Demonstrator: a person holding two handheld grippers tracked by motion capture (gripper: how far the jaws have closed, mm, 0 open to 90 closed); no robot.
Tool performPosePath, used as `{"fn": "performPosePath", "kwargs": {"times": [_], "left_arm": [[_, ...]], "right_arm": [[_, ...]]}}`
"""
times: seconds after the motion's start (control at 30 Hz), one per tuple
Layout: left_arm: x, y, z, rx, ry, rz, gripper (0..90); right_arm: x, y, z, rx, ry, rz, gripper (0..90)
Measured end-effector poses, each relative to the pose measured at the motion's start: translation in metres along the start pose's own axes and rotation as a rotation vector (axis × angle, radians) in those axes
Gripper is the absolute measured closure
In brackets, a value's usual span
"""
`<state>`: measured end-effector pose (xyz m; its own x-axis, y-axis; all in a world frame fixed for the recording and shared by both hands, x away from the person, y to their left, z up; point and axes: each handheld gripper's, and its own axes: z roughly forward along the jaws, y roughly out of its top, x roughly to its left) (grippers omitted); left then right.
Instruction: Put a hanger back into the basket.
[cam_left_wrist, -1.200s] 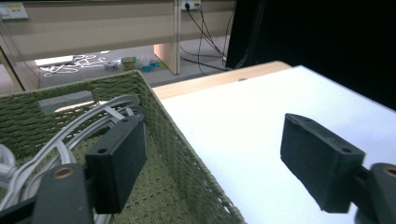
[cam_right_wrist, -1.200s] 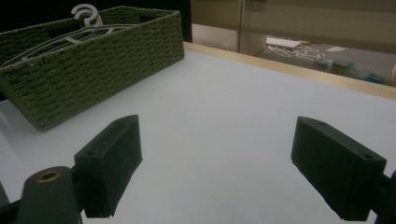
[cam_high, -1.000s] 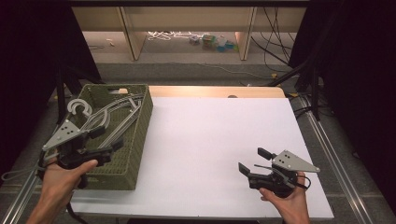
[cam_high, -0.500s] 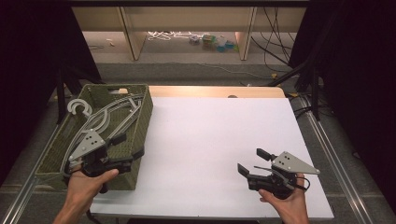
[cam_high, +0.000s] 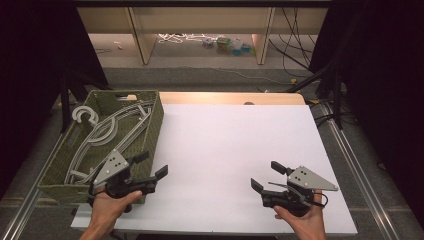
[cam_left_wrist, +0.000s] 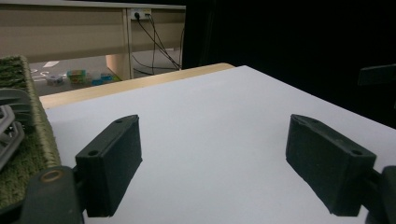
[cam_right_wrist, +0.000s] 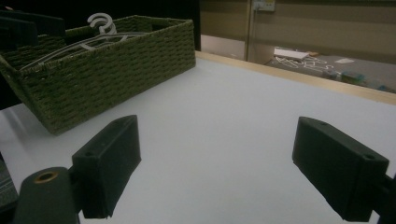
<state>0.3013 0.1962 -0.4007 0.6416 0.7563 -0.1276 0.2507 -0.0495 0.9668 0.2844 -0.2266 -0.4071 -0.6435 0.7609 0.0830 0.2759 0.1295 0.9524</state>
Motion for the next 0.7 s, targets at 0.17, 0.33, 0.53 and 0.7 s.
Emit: {"fn": "performPosePath", "kwargs": {"times": [0.17,0.33,0.53,0.7], "left_arm": [[-0.007,-0.011,0.004,0.004,-0.027,0.031,17.5],[-0.015,-0.022,0.006,0.018,-0.024,0.050,17.5],[-0.013,-0.025,0.006,0.008,-0.020,0.049,17.5],[-0.013,-0.026,0.008,0.005,-0.027,0.051,17.2]], "right_arm": [[0.004,-0.004,0.001,-0.002,-0.006,0.001,16.1],[0.006,-0.013,0.002,-0.004,0.005,0.002,16.0],[0.002,-0.017,-0.005,-0.020,-0.015,0.013,15.7],[0.001,-0.019,-0.003,-0.016,-0.017,0.011,15.8]]}}
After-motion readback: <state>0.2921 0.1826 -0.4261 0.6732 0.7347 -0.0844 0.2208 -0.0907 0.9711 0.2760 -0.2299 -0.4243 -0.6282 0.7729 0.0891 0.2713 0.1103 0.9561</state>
